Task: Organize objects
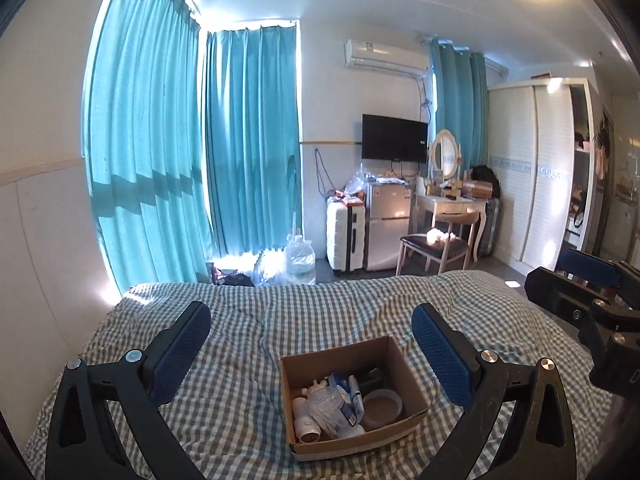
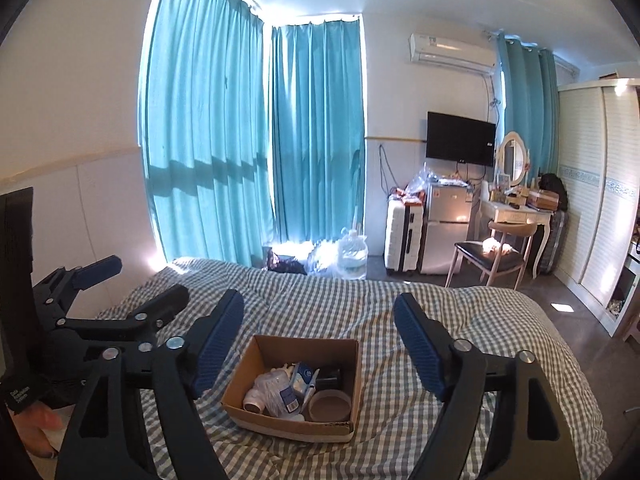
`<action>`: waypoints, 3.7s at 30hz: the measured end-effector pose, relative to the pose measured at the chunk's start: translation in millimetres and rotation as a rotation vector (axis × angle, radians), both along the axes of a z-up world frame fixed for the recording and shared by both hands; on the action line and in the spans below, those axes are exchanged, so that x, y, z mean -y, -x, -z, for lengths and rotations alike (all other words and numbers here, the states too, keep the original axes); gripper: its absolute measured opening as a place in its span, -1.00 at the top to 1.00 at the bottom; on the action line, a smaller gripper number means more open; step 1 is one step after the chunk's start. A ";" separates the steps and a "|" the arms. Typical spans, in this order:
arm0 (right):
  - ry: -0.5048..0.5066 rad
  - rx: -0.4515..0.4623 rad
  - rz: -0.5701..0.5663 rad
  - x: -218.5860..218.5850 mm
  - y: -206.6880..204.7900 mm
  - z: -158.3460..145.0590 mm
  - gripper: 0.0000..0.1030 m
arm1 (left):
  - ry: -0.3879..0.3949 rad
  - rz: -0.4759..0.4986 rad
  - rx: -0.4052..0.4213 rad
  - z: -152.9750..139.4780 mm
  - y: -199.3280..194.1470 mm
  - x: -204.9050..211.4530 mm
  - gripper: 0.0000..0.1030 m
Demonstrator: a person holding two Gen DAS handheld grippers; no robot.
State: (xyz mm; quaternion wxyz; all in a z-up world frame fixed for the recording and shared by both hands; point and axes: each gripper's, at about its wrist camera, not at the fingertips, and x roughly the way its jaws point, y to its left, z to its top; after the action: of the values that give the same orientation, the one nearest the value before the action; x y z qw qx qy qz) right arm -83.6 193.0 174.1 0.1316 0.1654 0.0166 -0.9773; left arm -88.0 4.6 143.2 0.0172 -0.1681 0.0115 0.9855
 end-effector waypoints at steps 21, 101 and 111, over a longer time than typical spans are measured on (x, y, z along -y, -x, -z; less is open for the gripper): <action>0.011 -0.123 0.059 -26.4 -62.4 74.6 -0.94 | 0.017 -0.052 -0.078 56.2 -67.9 8.3 -1.00; 0.025 0.004 0.075 -24.5 -39.9 124.6 -0.94 | 0.017 -0.085 0.010 98.6 -65.6 11.3 -1.00; 0.027 0.016 0.077 -24.7 -38.0 127.9 -0.94 | 0.012 -0.086 0.018 100.3 -64.7 10.6 -1.00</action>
State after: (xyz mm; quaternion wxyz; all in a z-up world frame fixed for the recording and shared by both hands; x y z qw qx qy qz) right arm -45.6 217.7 46.2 0.0964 0.1720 -0.0042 -0.9804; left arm -23.3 -6.0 42.9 -0.0262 -0.1773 0.0101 0.9838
